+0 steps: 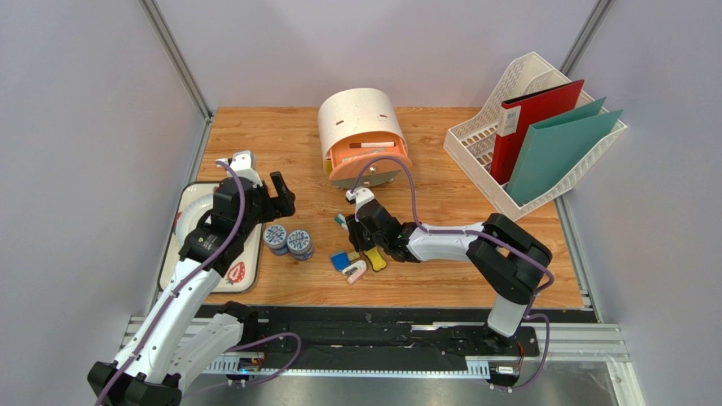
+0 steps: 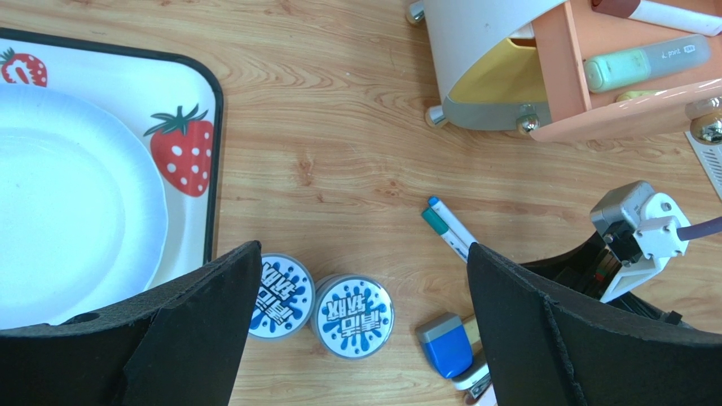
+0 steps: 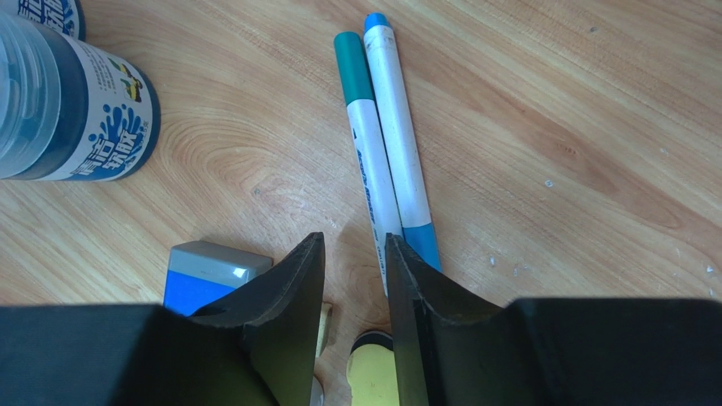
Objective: Organize the desk
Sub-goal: Pick up the stationery from the center of the board.
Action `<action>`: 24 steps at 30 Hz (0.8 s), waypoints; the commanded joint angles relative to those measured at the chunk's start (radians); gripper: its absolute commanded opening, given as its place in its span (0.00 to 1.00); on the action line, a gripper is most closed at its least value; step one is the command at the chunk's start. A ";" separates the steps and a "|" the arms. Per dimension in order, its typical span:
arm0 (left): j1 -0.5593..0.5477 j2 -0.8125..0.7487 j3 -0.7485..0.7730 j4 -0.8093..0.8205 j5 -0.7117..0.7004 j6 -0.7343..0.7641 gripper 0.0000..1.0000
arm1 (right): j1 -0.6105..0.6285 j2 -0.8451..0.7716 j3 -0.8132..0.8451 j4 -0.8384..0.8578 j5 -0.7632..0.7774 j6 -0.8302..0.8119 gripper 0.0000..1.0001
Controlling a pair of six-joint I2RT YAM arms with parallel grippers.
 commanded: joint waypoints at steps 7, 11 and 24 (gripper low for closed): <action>0.007 -0.009 0.018 0.009 -0.010 0.023 0.99 | 0.006 0.031 0.041 0.043 0.058 -0.006 0.37; 0.007 -0.010 0.017 0.011 -0.008 0.021 0.99 | 0.004 0.042 0.036 0.043 0.070 -0.007 0.36; 0.007 -0.010 0.018 0.007 -0.005 0.018 0.99 | 0.038 -0.047 0.038 -0.006 0.053 -0.050 0.36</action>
